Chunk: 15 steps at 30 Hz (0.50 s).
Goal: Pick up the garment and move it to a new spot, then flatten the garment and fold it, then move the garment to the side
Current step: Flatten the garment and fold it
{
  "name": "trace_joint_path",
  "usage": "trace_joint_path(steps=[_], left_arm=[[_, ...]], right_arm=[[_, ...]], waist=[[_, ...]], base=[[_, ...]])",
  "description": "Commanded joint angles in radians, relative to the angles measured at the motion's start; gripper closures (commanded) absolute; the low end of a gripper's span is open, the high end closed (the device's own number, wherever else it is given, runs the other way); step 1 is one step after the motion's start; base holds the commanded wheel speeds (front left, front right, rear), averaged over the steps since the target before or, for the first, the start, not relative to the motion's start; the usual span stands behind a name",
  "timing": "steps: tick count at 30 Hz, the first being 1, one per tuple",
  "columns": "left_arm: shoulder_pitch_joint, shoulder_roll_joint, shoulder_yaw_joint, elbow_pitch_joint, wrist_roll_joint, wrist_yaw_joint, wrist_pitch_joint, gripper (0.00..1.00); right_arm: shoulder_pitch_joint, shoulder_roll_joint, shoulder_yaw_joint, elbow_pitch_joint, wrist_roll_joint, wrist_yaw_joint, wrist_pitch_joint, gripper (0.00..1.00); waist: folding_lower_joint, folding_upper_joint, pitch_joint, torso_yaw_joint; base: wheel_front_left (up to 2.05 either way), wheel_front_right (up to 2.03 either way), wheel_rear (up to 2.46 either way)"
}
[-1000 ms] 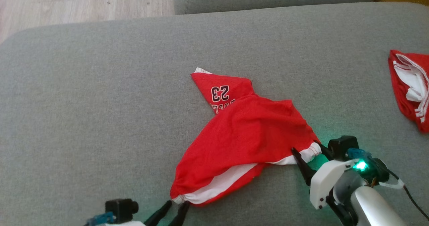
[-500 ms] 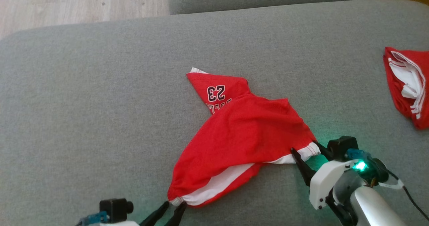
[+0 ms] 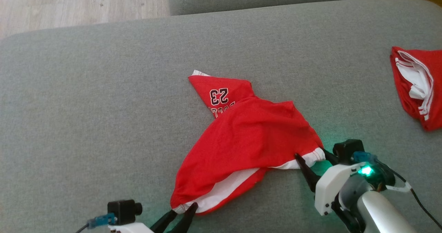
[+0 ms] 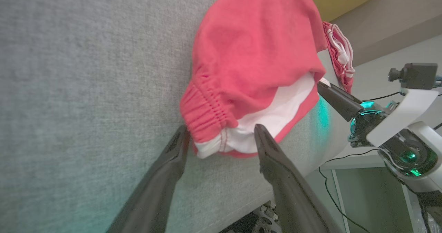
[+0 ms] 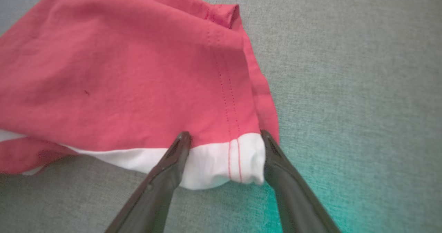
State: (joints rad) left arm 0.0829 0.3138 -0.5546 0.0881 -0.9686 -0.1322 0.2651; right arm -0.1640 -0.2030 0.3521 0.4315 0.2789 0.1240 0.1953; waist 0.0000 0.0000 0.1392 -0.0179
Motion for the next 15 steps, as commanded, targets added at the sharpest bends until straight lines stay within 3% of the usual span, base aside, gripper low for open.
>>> trace_joint_path(steps=[1,3,5,7,8,9,10,11,12,13,15], left_arm=[[-0.047,0.02,0.02,-0.021,-0.009,0.002,-0.018,0.14],[-0.054,0.021,0.011,-0.017,-0.014,0.002,-0.025,0.29],[-0.062,0.022,0.003,-0.013,-0.019,0.002,-0.031,0.35],[-0.071,0.023,-0.007,-0.009,-0.025,0.002,-0.038,0.47],[-0.075,0.023,-0.011,-0.006,-0.027,0.002,-0.043,0.51],[-0.079,0.023,-0.015,-0.005,-0.03,0.002,-0.048,0.55],[-0.079,0.023,-0.015,-0.005,-0.03,0.002,-0.048,0.55],[-0.083,0.023,-0.019,-0.003,-0.035,0.002,-0.054,0.58],[-0.086,0.023,-0.025,-0.002,-0.043,0.002,-0.057,0.74],[-0.09,0.024,-0.032,-0.003,-0.05,0.002,-0.06,1.0],[-0.094,0.029,-0.048,-0.01,-0.067,0.002,-0.064,1.0]], right_arm=[[-0.019,-0.01,0.041,-0.019,0.016,0.007,0.017,0.0],[-0.021,-0.013,0.048,-0.019,0.025,0.007,0.025,0.0],[-0.023,-0.014,0.057,-0.015,0.036,0.007,0.04,0.0],[-0.024,-0.013,0.067,-0.01,0.054,0.007,0.058,0.0],[-0.025,-0.013,0.073,-0.008,0.065,0.007,0.068,0.04],[-0.028,-0.015,0.08,-0.009,0.075,0.007,0.073,0.54],[-0.028,-0.015,0.08,-0.009,0.075,0.007,0.073,0.54],[-0.028,-0.015,0.08,-0.009,0.089,0.007,0.073,0.68],[-0.027,-0.013,0.086,-0.01,0.108,0.007,0.076,1.0],[-0.027,-0.015,0.096,-0.015,0.128,0.007,0.079,1.0],[-0.026,-0.019,0.095,-0.033,0.176,0.007,0.068,1.0]], waist=[[0.0,0.0,0.0,-0.001],[0.0,0.0,0.003,-0.002],[0.0,0.0,0.003,-0.002],[0.0,0.0,0.003,-0.003],[0.0,0.0,0.002,-0.003],[0.0,0.0,0.001,-0.004],[0.0,0.0,0.001,-0.004],[0.0,0.0,-0.001,-0.004],[0.0,0.0,-0.004,-0.005],[0.0,0.0,-0.008,-0.005],[0.0,0.0,-0.016,-0.007]], base=[[0.0,0.0,0.0],[0.0,0.0,0.0],[0.0,0.0,0.0],[0.0,0.0,0.0],[0.0,0.0,0.0],[0.0,0.0,0.0],[0.0,0.0,0.0],[0.0,0.0,0.0],[0.0,0.0,0.0],[0.0,0.0,0.0],[0.0,0.0,0.0]])
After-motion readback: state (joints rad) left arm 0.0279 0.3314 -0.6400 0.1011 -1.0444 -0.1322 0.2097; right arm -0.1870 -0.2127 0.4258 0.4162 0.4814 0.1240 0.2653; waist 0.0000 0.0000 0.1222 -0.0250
